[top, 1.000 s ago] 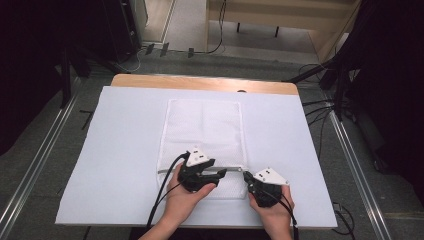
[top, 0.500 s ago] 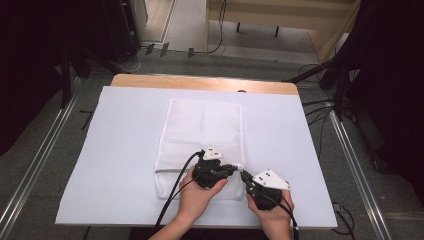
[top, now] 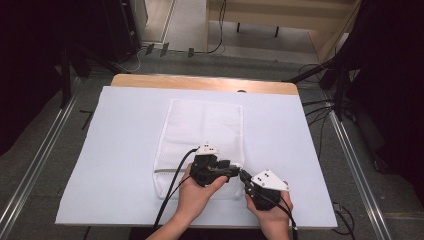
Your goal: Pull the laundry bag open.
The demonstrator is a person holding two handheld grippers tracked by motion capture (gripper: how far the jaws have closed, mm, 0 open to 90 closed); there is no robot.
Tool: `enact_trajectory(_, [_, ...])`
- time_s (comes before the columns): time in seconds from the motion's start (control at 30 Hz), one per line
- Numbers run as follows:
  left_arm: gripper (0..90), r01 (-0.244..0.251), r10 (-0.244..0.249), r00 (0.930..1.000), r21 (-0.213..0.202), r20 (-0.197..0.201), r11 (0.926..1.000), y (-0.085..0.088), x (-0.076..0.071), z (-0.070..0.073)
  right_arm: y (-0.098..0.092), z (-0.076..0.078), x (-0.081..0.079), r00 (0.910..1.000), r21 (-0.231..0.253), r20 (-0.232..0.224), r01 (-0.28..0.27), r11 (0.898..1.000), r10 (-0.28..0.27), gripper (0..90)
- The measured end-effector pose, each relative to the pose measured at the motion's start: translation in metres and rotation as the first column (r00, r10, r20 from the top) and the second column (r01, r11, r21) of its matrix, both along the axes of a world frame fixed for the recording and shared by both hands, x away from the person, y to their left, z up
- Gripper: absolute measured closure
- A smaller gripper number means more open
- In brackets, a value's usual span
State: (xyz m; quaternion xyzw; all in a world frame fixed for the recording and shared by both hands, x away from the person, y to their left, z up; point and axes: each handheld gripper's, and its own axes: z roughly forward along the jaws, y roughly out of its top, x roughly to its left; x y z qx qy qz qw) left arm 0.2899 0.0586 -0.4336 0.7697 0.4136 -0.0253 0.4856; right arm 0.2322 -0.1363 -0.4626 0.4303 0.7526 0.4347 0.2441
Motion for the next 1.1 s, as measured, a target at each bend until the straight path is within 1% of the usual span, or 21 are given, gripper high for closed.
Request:
enact_trajectory(0.03, [48.0, -0.004, 0.004, 1.0000, -0.007, -0.004, 1.0000, 0.000, 0.000, 0.000, 0.000, 0.000, 0.000, 1.0000, -0.004, -0.006, 0.001, 1.000, -0.001, 89.5])
enact_trajectory(0.07, [48.0, -0.010, 0.010, 0.9999, -0.008, -0.005, 0.9999, -0.001, 0.001, 0.000, 0.000, 0.000, 0.000, 1.0000, -0.004, -0.006, 0.001, 1.000, -0.001, 89.5])
enact_trajectory(0.13, [45.4, -0.038, 0.038, 0.9993, 0.008, 0.000, 0.9992, -0.005, 0.002, 0.001, 0.000, -0.001, 0.000, 0.9999, -0.001, -0.012, 0.002, 1.000, -0.002, 89.5])
enact_trajectory(0.17, [41.8, -0.051, 0.051, 0.9987, 0.016, -0.001, 0.9986, -0.008, 0.002, 0.001, 0.001, -0.001, 0.000, 0.9999, -0.003, -0.013, -0.004, 1.000, 0.004, 89.5])
enact_trajectory(0.2, [41.8, -0.058, 0.058, 0.9983, 0.020, -0.002, 0.9981, -0.010, 0.003, 0.001, 0.001, -0.001, 0.000, 0.9999, -0.003, -0.013, -0.004, 1.000, 0.004, 89.5])
enact_trajectory(0.23, [38.5, -0.077, 0.077, 0.9970, 0.039, -0.001, 0.9963, -0.016, 0.004, 0.002, 0.002, -0.001, 0.000, 0.9999, -0.004, -0.012, -0.006, 1.000, 0.006, 89.5])
enact_trajectory(0.3, [36.0, -0.082, 0.082, 0.9966, 0.042, -0.002, 0.9958, -0.019, 0.004, 0.002, 0.003, -0.002, -0.001, 0.9998, -0.003, -0.017, -0.007, 1.000, 0.007, 89.4])
enact_trajectory(0.37, [37.6, -0.092, 0.092, 0.9957, 0.088, 0.005, 0.9919, -0.026, 0.004, 0.001, 0.003, -0.002, -0.001, 0.9998, -0.006, -0.014, -0.011, 1.000, 0.011, 89.5])
enact_trajectory(0.5, [48.0, -0.095, 0.094, 0.9955, 0.107, 0.011, 0.9898, -0.026, 0.002, 0.001, 0.002, -0.002, -0.001, 0.9998, -0.007, -0.016, -0.011, 1.000, 0.011, 89.4])
enact_trajectory(0.53, [48.0, -0.088, 0.088, 0.9961, 0.096, 0.004, 0.9914, -0.023, 0.002, 0.002, 0.002, -0.002, -0.001, 0.9998, -0.004, -0.017, -0.010, 1.000, 0.010, 89.4])
enact_trajectory(0.57, [52.2, -0.081, 0.081, 0.9967, 0.075, -0.004, 0.9939, -0.019, 0.002, 0.003, 0.001, -0.002, 0.000, 0.9998, -0.008, -0.015, -0.011, 1.000, 0.011, 89.4])
enact_trajectory(0.63, [57.1, -0.068, 0.069, 0.9976, 0.045, -0.011, 0.9967, -0.014, 0.001, 0.006, 0.001, -0.002, 0.000, 0.9999, -0.008, -0.014, -0.007, 1.000, 0.007, 89.4])
enact_trajectory(0.67, [59.7, -0.068, 0.069, 0.9976, 0.045, -0.011, 0.9967, -0.014, 0.001, 0.006, 0.001, -0.002, 0.000, 0.9999, -0.008, -0.014, -0.007, 1.000, 0.007, 89.4])
enact_trajectory(0.7, [61.7, -0.051, 0.051, 0.9982, 0.014, -0.032, 0.9986, -0.011, 0.002, 0.006, -0.001, -0.001, 0.001, 0.9999, -0.003, -0.016, -0.001, 1.000, 0.001, 89.4])
enact_trajectory(0.8, [67.2, -0.035, 0.036, 0.9986, 0.003, -0.040, 0.9994, -0.008, 0.002, 0.005, -0.002, -0.001, 0.002, 0.9998, 0.003, -0.017, 0.005, 1.000, -0.005, 89.4])
enact_trajectory(0.83, [67.2, -0.026, 0.025, 0.9986, -0.004, -0.047, 0.9997, -0.007, 0.002, 0.005, -0.003, -0.001, 0.002, 0.9999, 0.003, -0.015, 0.008, 1.000, -0.008, 89.4])
enact_trajectory(0.93, [73.8, -0.023, 0.022, 0.9983, -0.018, -0.053, 0.9996, -0.004, 0.002, 0.002, -0.004, -0.001, 0.002, 0.9998, 0.007, -0.019, 0.012, 1.000, -0.012, 89.4])
enact_trajectory(0.97, [77.6, -0.016, 0.015, 0.9979, -0.016, -0.063, 0.9997, -0.003, 0.003, 0.001, -0.004, -0.001, 0.002, 0.9997, 0.009, -0.019, 0.013, 1.000, -0.013, 89.4])
enact_trajectory(1.03, [81.8, -0.009, 0.008, 0.9975, -0.016, -0.070, 0.9998, -0.002, 0.003, 0.000, -0.004, -0.001, 0.003, 0.9998, 0.013, -0.017, 0.010, 1.000, -0.009, 89.4])
enact_trajectory(1.07, [83.5, -0.010, 0.009, 0.9976, -0.011, -0.068, 0.9999, -0.001, 0.003, 0.000, -0.005, 0.000, 0.003, 0.9998, 0.015, -0.016, 0.011, 1.000, -0.011, 89.4])
enact_trajectory(1.1, [84.9, -0.010, 0.009, 0.9976, -0.018, -0.068, 0.9998, 0.000, 0.003, -0.001, -0.006, 0.001, 0.003, 0.9999, 0.017, -0.013, 0.010, 1.000, -0.009, 89.4])
